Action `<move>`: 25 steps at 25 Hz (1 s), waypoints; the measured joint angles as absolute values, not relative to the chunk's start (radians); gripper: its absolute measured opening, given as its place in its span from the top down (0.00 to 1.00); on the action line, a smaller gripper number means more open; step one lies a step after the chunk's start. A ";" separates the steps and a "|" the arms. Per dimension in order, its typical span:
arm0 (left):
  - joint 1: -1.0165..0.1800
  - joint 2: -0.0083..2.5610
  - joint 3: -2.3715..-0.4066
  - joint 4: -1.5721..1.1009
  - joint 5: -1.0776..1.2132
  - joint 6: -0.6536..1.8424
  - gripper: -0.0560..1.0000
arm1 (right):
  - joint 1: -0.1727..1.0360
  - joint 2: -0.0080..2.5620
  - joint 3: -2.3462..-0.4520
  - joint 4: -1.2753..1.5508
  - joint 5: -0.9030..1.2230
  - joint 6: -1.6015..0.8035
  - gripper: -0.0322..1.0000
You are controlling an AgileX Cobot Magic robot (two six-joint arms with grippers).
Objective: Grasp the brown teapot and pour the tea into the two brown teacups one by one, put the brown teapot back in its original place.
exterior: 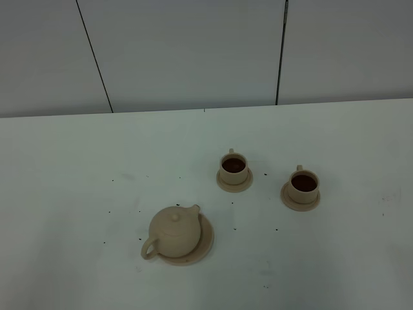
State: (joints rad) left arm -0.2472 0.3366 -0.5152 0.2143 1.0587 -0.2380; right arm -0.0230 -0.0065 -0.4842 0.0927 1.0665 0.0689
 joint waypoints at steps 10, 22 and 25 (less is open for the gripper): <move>0.103 0.337 -0.515 0.141 1.058 -0.121 0.45 | -0.023 -0.007 -0.484 0.093 1.066 0.069 0.74; 0.225 0.213 -0.515 0.056 1.056 0.000 0.45 | -0.023 -0.007 -0.484 0.093 1.066 0.069 0.74; 0.225 0.132 -0.515 0.056 1.056 0.000 0.45 | -0.023 -0.007 -0.484 0.093 1.066 0.069 0.74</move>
State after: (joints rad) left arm 0.2247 0.1319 -0.5152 0.0562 1.0560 0.0000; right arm -0.0230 -0.0065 -0.4842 0.0927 1.0665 0.0689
